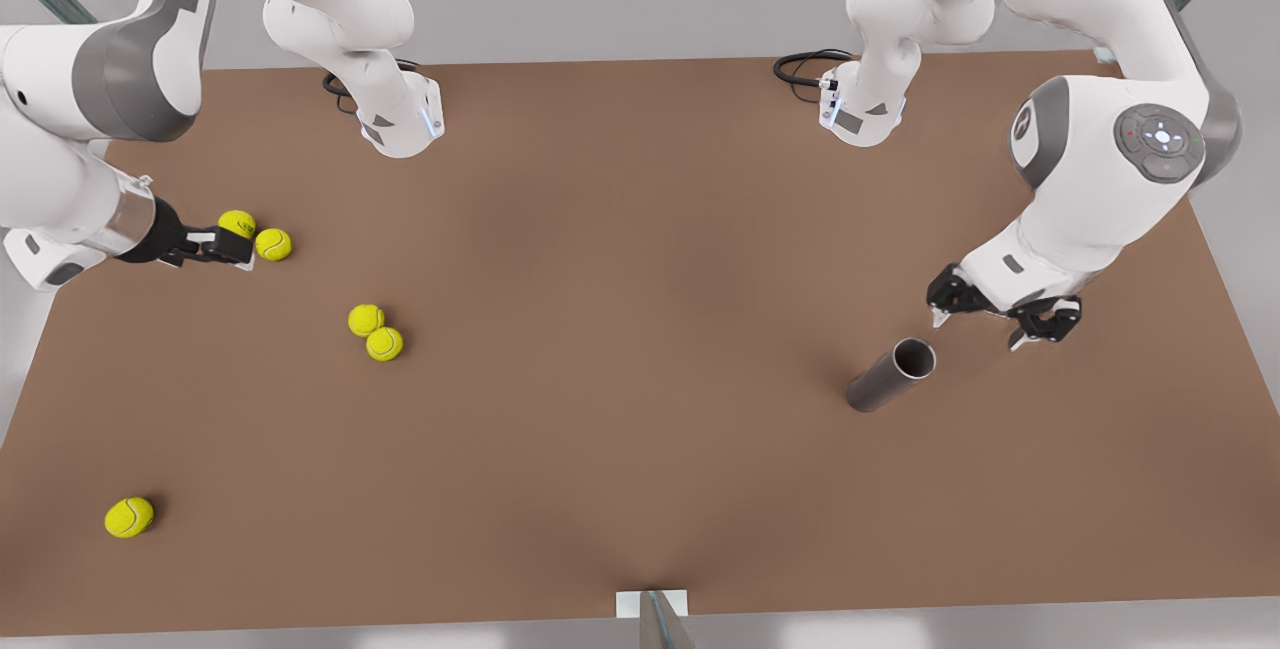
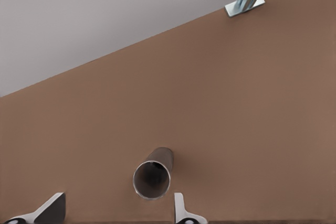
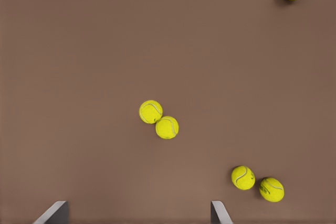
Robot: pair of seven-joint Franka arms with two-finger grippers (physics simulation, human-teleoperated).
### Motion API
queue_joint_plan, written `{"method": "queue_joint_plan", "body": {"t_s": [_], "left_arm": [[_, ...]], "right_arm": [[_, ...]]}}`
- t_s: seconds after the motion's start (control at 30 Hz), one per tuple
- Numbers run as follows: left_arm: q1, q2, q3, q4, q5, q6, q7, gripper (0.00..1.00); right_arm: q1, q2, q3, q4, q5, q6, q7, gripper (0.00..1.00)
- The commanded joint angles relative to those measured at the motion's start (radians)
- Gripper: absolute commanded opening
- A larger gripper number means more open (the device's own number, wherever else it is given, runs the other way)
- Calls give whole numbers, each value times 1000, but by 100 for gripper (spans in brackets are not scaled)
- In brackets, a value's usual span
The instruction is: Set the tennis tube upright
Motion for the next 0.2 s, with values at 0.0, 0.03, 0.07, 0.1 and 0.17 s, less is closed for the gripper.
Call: {"method": "queue_joint_plan", "body": {"t_s": [0.0, 0.03, 0.07, 0.1, 0.17], "left_arm": [[124, -38, -149, 2, 92, -111, -175, 100], [139, -52, -165, -4, 91, -110, -175, 100], [144, -57, -165, -6, 86, -107, -175, 100], [144, -57, -165, -7, 85, -107, -177, 100], [142, -50, -165, -7, 86, -104, -177, 100]], "right_arm": [[-1, 0, 0, 0, 0, 1, -4, 100], [-2, 0, 0, 0, 2, 1, -5, 100], [-2, 1, 0, 0, 2, 1, -5, 100], [-2, 1, 0, 0, 2, 1, -7, 100], [-2, 1, 0, 0, 2, 1, -7, 100]]}}
